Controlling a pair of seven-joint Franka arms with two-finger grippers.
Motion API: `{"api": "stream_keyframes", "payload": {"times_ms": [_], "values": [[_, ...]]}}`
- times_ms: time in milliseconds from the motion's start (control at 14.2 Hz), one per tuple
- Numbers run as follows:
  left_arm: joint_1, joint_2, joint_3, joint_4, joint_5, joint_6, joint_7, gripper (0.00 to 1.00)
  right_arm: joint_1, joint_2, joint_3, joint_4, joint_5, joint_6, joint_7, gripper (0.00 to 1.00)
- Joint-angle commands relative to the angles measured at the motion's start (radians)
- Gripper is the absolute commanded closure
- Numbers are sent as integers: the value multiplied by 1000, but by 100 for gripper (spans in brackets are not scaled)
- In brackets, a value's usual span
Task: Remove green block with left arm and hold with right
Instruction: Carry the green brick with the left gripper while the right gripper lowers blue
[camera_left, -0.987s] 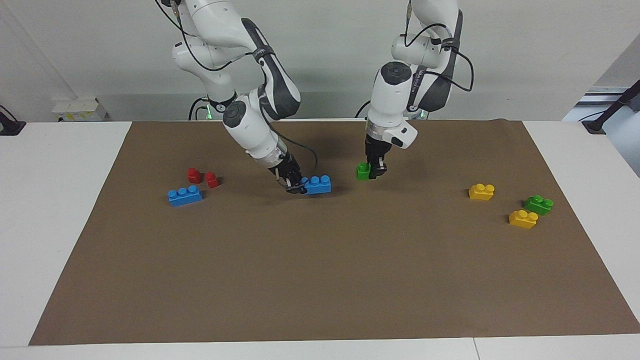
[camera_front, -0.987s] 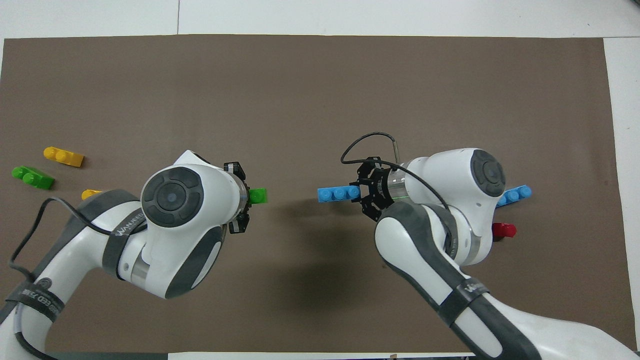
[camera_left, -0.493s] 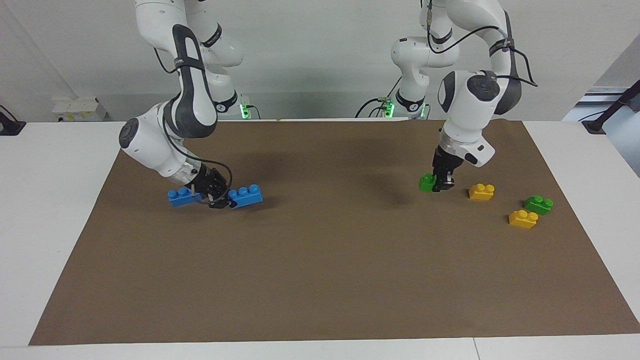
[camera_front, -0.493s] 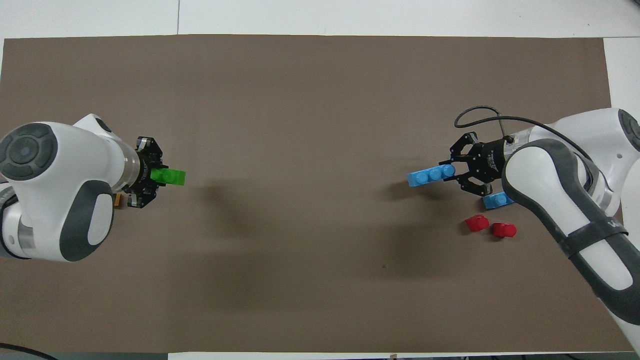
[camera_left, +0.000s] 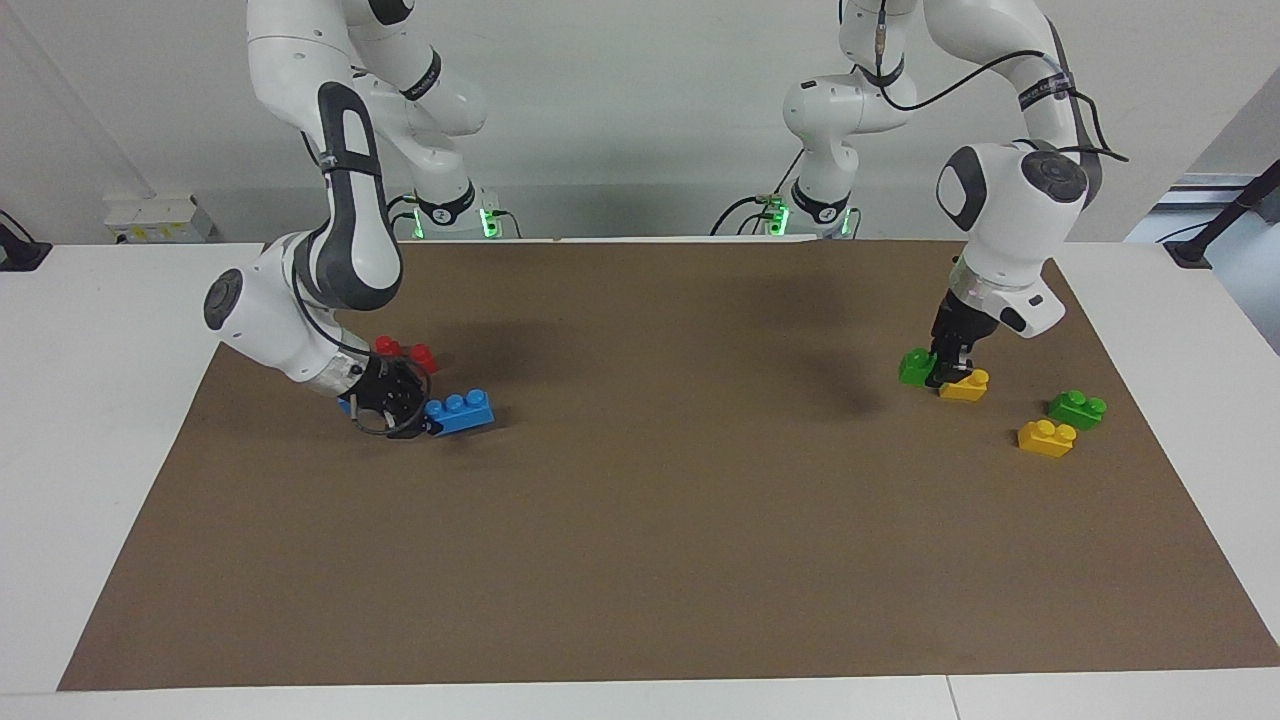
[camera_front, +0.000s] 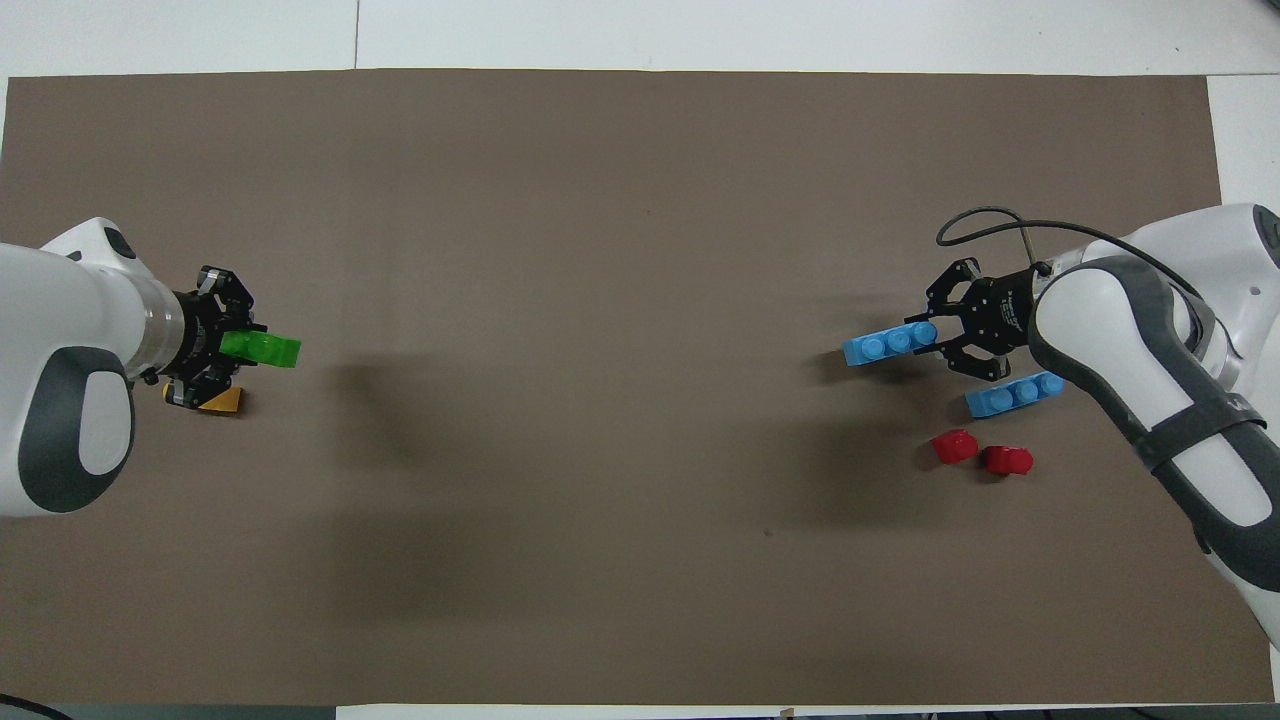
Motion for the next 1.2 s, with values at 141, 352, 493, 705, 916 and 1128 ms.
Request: {"api": "stream_keyframes", "payload": {"times_ms": [141,352,493,705,916,1128], "values": [[32,97,-9,7,-26,108,149,100,-53,57,12,62,-22,-37,-43,100],[69,155,-11,10,-25,169,209,100,-64,57,10,62,-23,-40,-41,100],[71,198,-11,32,-25,200,223,100,-75,57,10,59,-23,-36,-47,100],[71,285,-11,110,-17,202,223,100,-84,58,10,59,-26,-33,-51,100],[72,342,-11,174,-14,199,244,100,-84,58,9,45,-36,-14,-52,100],[72,374,-9,190,-5,203,284,100,-82,58,9,19,-36,25,-51,100]]}}
